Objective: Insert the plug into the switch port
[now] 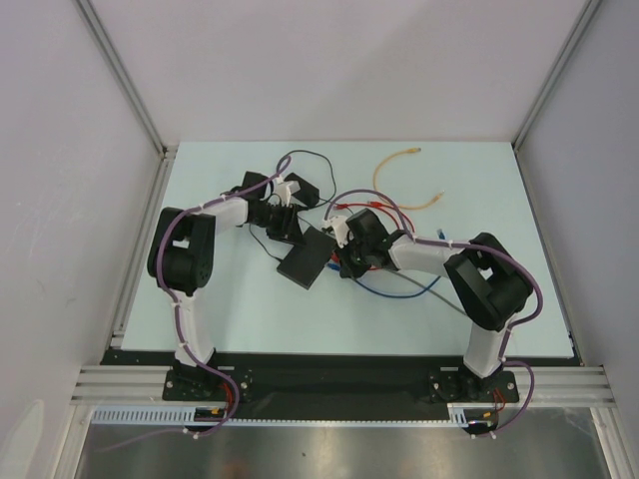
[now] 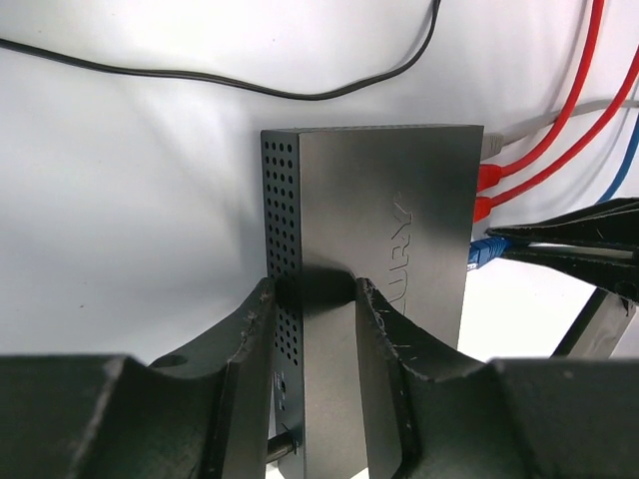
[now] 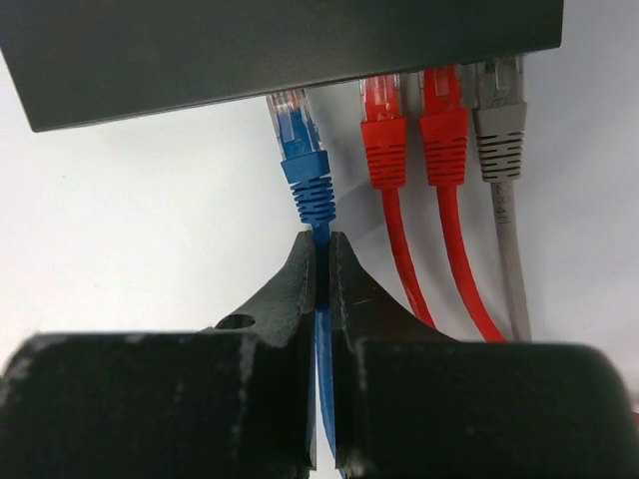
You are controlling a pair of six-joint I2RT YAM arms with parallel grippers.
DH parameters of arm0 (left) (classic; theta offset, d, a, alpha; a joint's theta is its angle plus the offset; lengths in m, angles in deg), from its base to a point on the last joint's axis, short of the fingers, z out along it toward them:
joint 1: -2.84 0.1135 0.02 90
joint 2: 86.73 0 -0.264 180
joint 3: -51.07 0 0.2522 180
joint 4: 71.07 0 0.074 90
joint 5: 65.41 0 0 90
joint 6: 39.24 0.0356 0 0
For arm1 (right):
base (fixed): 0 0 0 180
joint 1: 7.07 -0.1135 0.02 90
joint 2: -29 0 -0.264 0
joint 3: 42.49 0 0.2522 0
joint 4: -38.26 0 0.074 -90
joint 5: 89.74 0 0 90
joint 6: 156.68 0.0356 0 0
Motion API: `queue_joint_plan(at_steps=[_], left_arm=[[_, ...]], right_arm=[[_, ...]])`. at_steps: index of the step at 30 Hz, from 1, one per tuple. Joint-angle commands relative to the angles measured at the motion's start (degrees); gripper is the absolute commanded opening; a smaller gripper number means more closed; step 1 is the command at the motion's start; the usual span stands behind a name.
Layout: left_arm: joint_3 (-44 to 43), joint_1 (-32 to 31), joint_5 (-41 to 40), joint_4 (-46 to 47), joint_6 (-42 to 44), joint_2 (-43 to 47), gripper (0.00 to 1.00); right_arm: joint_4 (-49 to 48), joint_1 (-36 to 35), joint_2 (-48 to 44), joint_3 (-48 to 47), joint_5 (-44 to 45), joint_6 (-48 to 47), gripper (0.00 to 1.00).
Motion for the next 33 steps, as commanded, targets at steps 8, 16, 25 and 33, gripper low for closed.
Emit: queue_joint_plan(at_steps=[8, 16, 25, 33], left_arm=[[7.8, -3.1, 9.0, -7.3, -7.3, -0.1, 0.33], [9.3, -3.1, 9.5, -6.3, -6.9, 0.3, 0.32], [10.8, -4.1, 11.2, -4.6, -8.6, 1.1, 0.31], [10.2, -0.7, 9.3, -4.1, -7.1, 6.7, 0.43]], right_arm=[[-10.6, -0.9, 3.2, -1.9, -7.2, 10.7, 0.00], [-13.2, 0.3, 5.3, -2.1, -6.9, 10.5, 0.00], [-11.4, 1.0, 9.2, -7.7, -5.8, 7.1, 0.00], [3.3, 4.7, 4.0, -8.5, -9.3, 0.3, 0.26]])
